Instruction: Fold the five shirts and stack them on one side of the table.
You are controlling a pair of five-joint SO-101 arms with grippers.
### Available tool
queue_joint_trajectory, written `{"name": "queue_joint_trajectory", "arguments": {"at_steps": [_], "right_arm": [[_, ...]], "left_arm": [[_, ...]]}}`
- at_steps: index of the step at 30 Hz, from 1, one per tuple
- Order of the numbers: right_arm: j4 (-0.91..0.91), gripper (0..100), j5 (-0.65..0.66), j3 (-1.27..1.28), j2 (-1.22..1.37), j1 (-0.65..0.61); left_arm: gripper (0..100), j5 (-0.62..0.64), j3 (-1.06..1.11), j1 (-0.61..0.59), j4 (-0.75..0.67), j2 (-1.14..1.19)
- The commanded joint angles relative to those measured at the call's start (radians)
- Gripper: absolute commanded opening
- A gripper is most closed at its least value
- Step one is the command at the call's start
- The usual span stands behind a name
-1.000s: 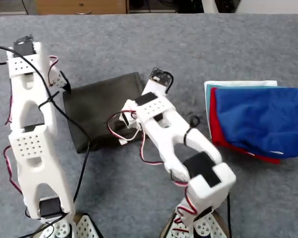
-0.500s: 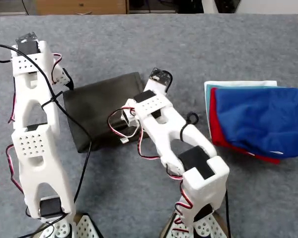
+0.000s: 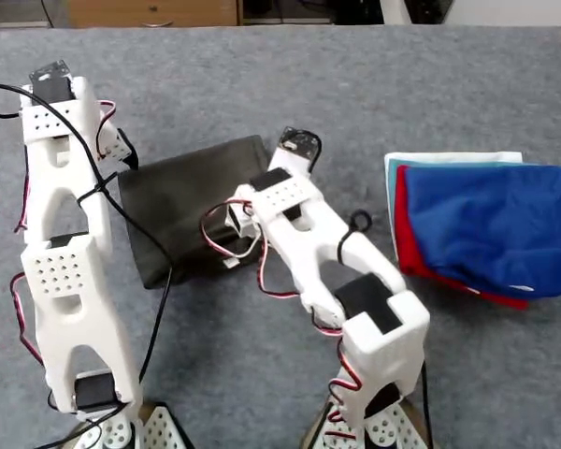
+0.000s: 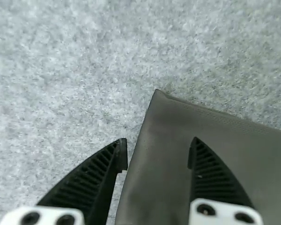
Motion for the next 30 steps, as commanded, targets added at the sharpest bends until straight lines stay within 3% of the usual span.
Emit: {"name": "queue_joint_trajectory", "arguments": {"at_steps": [1,8,16,30], "right_arm": [[0.089,4.1,0.015,-0.081,-0.021,-0.013],[0.115,4.1,0.074,-0.108,-0.021,-0.013],[0.112,4.1,0.075,-0.110,-0.021,-0.013],[0.120,4.1,0.135,-0.108,-0.021,-0.018]], "left_arm": [[22,-0.025,-0.038,0.006,0.006,-0.010],[22,-0.023,-0.038,0.011,0.040,-0.010],[22,-0.025,-0.091,0.012,-0.018,0.140],[6,-0.025,-0.295,0.031,-0.028,0.274]]}}
